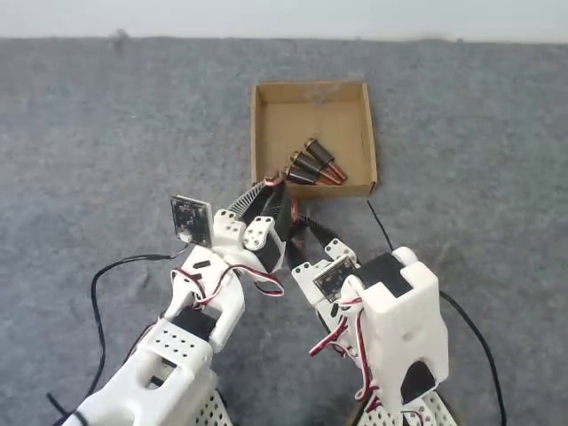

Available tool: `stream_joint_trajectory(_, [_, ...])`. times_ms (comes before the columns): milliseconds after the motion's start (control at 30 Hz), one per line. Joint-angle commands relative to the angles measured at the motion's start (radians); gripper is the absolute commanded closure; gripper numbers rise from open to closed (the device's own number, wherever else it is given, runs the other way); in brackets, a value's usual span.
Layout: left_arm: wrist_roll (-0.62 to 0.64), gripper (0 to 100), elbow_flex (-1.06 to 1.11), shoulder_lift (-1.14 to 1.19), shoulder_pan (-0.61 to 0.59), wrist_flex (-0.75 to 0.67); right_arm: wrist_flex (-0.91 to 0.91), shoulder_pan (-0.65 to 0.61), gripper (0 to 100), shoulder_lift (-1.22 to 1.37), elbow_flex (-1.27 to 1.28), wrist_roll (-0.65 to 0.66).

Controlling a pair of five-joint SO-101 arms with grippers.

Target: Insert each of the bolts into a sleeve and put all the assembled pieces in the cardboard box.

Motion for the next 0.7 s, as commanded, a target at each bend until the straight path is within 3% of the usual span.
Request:
stream_joint_trajectory(0, [-0.011, 99, -0.012, -0.002, 0.005, -0.049, -0.031, 0.005, 99.2, -0.071, 0.008, -0.021])
stream_joint_trajectory(667, [-0.011, 99, 0.005, 0.0, 0.009, -0.046, -0.033, 0.005, 99.2, -0.073, 0.008, -0.023])
